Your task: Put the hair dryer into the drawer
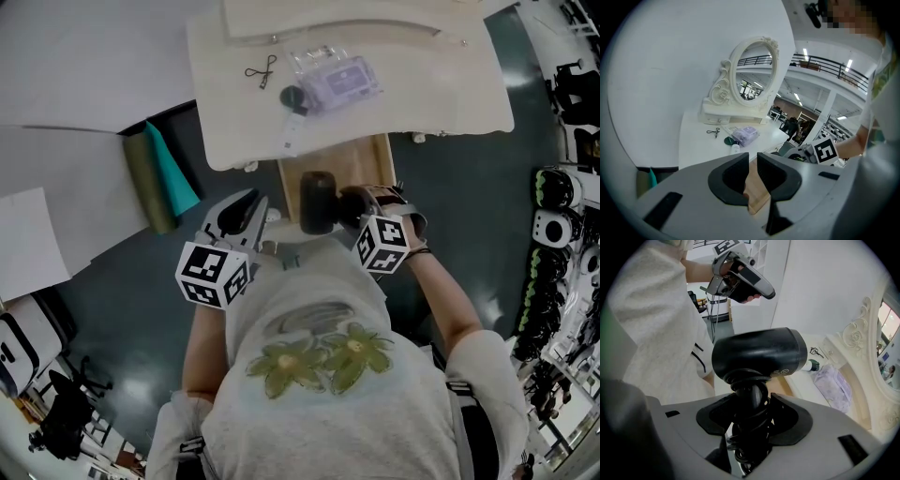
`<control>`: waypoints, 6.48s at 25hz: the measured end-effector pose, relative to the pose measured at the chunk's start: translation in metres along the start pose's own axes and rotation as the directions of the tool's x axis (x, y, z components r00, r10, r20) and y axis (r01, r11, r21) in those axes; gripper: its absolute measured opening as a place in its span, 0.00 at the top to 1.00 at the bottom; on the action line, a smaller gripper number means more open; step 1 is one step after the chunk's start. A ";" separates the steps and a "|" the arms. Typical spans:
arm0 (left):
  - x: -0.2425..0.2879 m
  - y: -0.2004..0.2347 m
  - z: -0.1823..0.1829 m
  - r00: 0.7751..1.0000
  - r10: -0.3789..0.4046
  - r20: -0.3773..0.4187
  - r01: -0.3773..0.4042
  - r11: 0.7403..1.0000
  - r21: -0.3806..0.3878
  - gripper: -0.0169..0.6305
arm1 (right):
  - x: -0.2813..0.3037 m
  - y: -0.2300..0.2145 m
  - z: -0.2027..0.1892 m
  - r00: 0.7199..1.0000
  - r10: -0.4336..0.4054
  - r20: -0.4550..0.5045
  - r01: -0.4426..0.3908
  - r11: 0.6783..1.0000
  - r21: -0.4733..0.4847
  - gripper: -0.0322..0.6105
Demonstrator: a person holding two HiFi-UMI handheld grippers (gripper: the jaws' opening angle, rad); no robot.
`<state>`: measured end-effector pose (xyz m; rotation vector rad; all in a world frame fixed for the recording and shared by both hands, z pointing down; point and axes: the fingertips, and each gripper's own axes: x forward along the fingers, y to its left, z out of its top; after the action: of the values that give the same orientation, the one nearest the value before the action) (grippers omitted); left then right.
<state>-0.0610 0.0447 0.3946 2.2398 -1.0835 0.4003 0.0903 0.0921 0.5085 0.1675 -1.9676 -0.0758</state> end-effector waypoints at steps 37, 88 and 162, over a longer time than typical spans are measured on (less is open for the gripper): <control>-0.003 0.005 -0.022 0.996 0.092 -0.018 -0.093 0.992 -0.086 0.88 | 0.035 -0.009 -0.019 0.996 0.092 -0.021 -0.093 0.993 -0.076 0.62; 0.009 0.003 -0.040 0.990 0.096 -0.108 -0.106 0.990 -0.093 0.88 | 0.080 -0.010 -0.037 0.990 0.133 -0.045 -0.138 0.981 -0.135 0.62; 0.018 0.013 -0.051 0.983 0.102 -0.154 -0.124 0.981 -0.148 0.88 | 0.136 -0.004 -0.064 0.971 0.221 -0.091 -0.232 0.963 -0.135 0.62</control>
<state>-0.0600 0.0606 0.4484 1.9853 -1.1279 0.5009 0.0970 0.0694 0.6570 -0.1490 -1.8853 -0.0612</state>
